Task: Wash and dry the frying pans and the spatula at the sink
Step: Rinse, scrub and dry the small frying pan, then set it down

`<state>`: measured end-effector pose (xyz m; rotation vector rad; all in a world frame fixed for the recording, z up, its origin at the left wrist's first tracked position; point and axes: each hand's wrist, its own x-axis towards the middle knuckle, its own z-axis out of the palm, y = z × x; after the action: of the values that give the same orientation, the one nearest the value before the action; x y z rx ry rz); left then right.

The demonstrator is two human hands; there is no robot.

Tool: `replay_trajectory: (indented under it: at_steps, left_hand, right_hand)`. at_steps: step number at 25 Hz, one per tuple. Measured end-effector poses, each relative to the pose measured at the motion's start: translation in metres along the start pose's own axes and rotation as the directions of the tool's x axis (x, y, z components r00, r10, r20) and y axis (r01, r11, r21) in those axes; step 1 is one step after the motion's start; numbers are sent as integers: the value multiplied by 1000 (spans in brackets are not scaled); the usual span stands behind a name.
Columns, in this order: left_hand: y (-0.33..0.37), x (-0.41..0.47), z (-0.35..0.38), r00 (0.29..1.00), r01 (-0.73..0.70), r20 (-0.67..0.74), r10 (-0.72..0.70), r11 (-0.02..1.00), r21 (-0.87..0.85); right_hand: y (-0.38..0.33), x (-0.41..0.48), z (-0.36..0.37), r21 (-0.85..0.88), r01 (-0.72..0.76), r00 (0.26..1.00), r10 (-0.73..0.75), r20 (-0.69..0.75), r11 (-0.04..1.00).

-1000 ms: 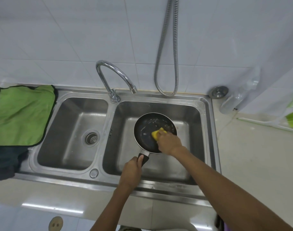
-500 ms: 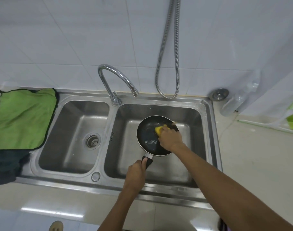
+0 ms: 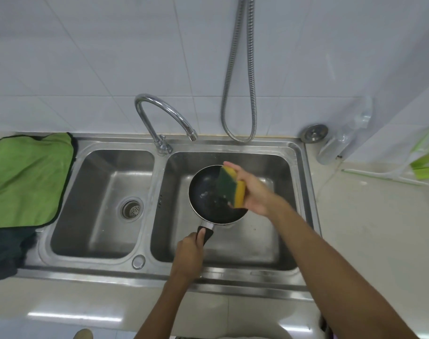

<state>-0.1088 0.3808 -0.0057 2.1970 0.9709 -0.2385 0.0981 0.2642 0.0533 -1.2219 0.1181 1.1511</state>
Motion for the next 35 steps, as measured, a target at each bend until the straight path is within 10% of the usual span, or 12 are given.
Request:
replay_trajectory:
  at_steps: [4, 8, 11, 15, 23, 30, 35]
  left_hand:
    - [-1, 5, -9, 998, 56, -18, -57, 996, -66]
    - [3, 3, -11, 996, 73, -47, -78, 992, -101]
    - [1, 2, -7, 995, 83, -53, -89, 990, -110]
    - [0, -1, -3, 992, 102, -67, -109, 989, -108]
    - [1, -5, 7, 996, 78, -34, -83, 990, -121]
    - [9, 6, 25, 999, 44, -13, -47, 980, -192]
    - [31, 4, 37, 995, 99, 7, -103, 924, -371]
  right_hand:
    - [-26, -8, -49, 50, 30, 997, -26, -75, 998]
    - [-13, 15, -66, -289, 15, 854, -162, -494, 957]
    - [3, 33, -67, -664, -170, 752, -340, -565, 728]
    - [19, 32, -59, -618, -207, 682, -341, -647, 758]
    - [23, 27, -62, -686, -219, 725, -354, -590, 694]
    - [-3, -11, -171, -907, -374, 482, -794, -370, 196]
    - [36, -17, -206, -832, -552, 634, -617, -465, 60]
